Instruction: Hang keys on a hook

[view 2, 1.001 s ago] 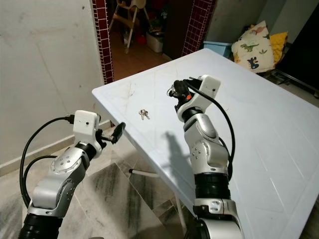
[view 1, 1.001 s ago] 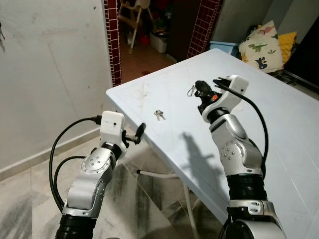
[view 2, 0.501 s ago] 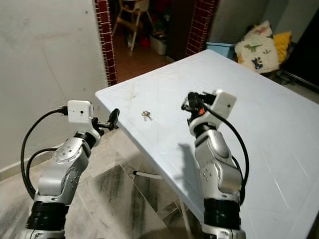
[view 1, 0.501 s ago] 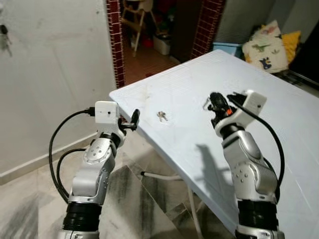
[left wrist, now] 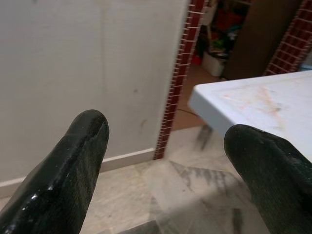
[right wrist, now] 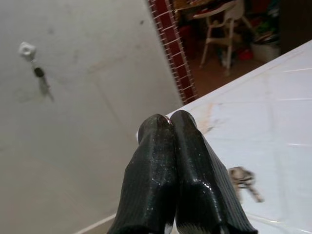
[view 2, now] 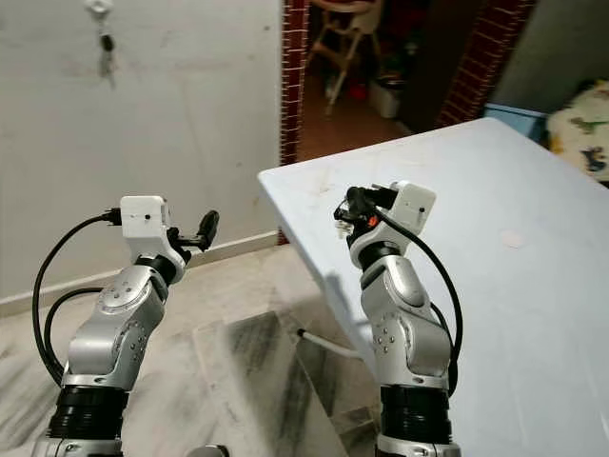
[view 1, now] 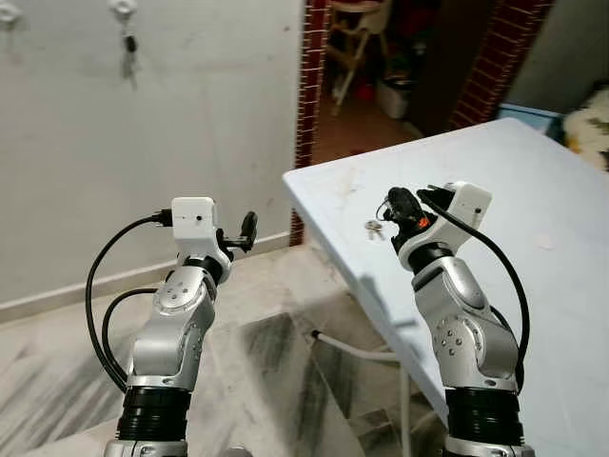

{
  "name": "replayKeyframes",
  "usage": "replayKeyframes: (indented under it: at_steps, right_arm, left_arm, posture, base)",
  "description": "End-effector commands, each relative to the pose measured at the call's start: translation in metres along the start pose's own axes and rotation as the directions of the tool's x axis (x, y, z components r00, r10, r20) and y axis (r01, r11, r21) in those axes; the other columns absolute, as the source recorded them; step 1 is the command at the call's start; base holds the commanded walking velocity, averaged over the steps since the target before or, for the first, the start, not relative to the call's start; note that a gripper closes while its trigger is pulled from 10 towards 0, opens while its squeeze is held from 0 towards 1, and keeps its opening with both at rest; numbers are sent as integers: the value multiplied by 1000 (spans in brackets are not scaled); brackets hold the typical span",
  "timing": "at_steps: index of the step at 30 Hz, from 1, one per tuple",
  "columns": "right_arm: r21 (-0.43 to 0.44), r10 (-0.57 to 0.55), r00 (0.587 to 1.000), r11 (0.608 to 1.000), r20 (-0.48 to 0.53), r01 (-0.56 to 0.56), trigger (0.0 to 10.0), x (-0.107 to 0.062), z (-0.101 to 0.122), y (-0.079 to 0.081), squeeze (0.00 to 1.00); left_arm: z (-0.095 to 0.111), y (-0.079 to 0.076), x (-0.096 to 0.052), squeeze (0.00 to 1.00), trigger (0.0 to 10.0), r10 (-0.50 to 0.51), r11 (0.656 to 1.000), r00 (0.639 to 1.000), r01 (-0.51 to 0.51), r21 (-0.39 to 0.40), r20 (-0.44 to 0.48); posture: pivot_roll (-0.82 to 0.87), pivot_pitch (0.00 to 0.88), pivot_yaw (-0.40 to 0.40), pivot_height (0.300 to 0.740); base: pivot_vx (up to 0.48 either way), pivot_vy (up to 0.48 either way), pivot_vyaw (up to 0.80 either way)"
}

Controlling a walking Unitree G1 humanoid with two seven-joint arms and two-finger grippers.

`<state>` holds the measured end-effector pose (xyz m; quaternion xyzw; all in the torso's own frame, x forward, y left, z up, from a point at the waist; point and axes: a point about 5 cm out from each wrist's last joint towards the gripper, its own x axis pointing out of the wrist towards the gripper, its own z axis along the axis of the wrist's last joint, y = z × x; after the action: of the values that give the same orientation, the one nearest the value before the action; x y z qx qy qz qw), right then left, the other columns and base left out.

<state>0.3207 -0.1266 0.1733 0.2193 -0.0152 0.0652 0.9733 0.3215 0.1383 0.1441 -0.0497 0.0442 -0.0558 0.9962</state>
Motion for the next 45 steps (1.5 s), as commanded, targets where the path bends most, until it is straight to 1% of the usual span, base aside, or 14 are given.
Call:
replayKeyframes:
  at_steps: [1, 3, 5, 8, 18, 28, 32, 35, 37, 40, 42, 45]
  right_arm:
    - [-4, -5, 1000, 1000, 24, 5, 10000, -1, 6, 0, 0]
    - [-6, -6, 1000, 1000, 25, 6, 10000, -1, 6, 0, 0]
    - [10, -14, 1000, 1000, 26, 14, 10000, -1, 6, -2, 0]
    - [10, -19, 999, 1000, 25, 19, 10000, 0, 7, -3, 0]
    - [4, -36, 999, 999, 37, 36, 10000, -2, 10, -4, 0]
    - [1, -53, 998, 999, 40, 53, 10000, -5, 10, -6, 0]
    - [-2, -49, 998, 999, 37, 49, 10000, -6, 10, -5, 0]
    - [-3, -35, 999, 999, 31, 35, 10000, -5, 8, -2, 0]
    - [-5, -24, 999, 1000, 30, 24, 10000, -4, 8, 0, 0]
    - [-17, -13, 999, 1000, 30, 13, 10000, -4, 9, 1, 0]
    - [-21, -11, 999, 1000, 30, 12, 10000, -3, 9, 1, 0]
    - [-30, -5, 999, 1000, 33, 6, 10000, -3, 9, 2, 0]
  left_arm:
    - [5, 0, 3, 0, 10000, -8, 1000, 1000, 8, -3, -4]
    - [4, 0, 3, 0, 10000, -7, 1000, 1000, 7, -2, -12]
    - [6, 1, 3, 0, 10000, -6, 1000, 1000, 6, -6, -9]
    - [6, 1, 3, 0, 10000, -3, 1000, 1000, 3, -8, -9]
    - [5, 3, 1, 0, 10000, -8, 1000, 1000, 8, -5, -20]
    - [5, -2, 2, 0, 10000, -25, 1000, 999, 25, 1, -29]
    - [7, -1, 1, 0, 10000, -18, 1000, 999, 19, 9, -28]
    - [4, 1, -1, 0, 10000, -14, 1000, 999, 14, 1, -43]
    - [4, 1, -2, 0, 10000, -19, 1000, 999, 18, -8, -34]
    - [6, -1, -4, 0, 10000, -38, 999, 999, 38, 11, -10]
    - [7, -2, -4, 0, 10000, -47, 999, 999, 47, 11, -2]
    - [7, -5, -6, 0, 10000, -67, 998, 998, 67, 6, -2]
  posture:
    - [183, 0, -49, 740]
    - [187, 0, -50, 740]
    - [188, 0, -53, 740]
    - [185, 0, -54, 740]
    - [170, 0, -49, 740]
    - [169, 0, -40, 740]
    - [196, 0, -39, 740]
    - [198, 0, -43, 740]
    - [198, 0, -43, 740]
    - [199, 0, -49, 740]
    - [198, 0, -49, 740]
    - [196, 0, -50, 740]
  base:
    - [0, 0, 731]
    - [0, 0, 719]
    - [0, 0, 0]
    - [0, 203, 0]
    - [0, 480, 0]
    - [0, 480, 0]
    - [0, 480, 0]
    - [0, 480, 0]
    - [0, 427, 0]
    - [0, 0, 0]
    - [0, 0, 0]
    - [0, 0, 637]
